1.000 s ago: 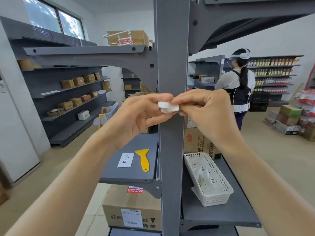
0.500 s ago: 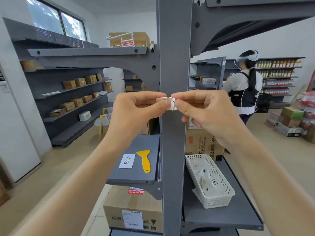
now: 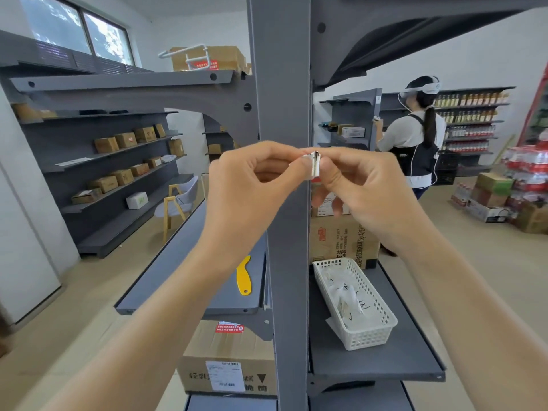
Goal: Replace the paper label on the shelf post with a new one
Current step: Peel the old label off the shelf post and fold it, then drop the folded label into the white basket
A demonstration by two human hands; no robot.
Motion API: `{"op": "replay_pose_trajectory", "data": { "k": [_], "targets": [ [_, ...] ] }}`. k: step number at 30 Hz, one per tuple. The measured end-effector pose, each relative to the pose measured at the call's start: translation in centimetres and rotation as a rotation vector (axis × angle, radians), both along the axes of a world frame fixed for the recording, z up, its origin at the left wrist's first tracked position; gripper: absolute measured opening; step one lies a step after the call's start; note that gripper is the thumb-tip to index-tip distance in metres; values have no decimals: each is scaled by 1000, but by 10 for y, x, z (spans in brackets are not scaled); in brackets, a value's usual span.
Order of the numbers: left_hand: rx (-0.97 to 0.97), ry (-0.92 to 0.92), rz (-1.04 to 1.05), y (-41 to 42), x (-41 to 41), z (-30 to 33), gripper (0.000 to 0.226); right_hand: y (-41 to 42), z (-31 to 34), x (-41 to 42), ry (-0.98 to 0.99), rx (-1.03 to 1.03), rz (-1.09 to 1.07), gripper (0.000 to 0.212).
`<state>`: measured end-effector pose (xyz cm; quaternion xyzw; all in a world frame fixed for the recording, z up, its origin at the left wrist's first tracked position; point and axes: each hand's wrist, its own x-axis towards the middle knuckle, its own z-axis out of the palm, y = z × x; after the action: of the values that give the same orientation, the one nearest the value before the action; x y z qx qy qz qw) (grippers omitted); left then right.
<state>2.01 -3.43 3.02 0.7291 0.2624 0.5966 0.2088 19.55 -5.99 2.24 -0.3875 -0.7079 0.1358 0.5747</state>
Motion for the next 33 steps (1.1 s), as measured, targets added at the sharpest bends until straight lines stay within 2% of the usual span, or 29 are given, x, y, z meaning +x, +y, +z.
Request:
{"op": "replay_pose_trajectory", "data": {
  "k": [4, 10, 14, 17, 20, 22, 28, 33],
  "targets": [
    [8, 42, -65, 2, 30, -8, 13, -8, -5, 28, 20, -24, -118, 24],
    [-69, 171, -253, 8, 85, -30, 27, -23, -19, 78, 29, -5, -404, 10],
    [-128, 209, -285, 15, 119, -45, 15, -37, -34, 100, -28, -42, -578, 14],
    [-125, 331, -260, 26, 144, -59, 11, -34, -51, 114, -35, -126, -695, 9],
    [-229, 325, -315, 36, 163, -80, 5, -24, -70, 131, 30, -223, -688, 8],
    [-302, 315, -291, 42, 174, -95, 8, -13, -89, 141, 46, -289, -652, 12],
    [-416, 433, -115, 61, 193, -139, 9, 30, -153, 156, 128, -494, -600, 17],
    [-460, 632, 75, 80, 195, -182, 7, 66, -196, 158, 47, -721, -554, 17]
  ]
}}
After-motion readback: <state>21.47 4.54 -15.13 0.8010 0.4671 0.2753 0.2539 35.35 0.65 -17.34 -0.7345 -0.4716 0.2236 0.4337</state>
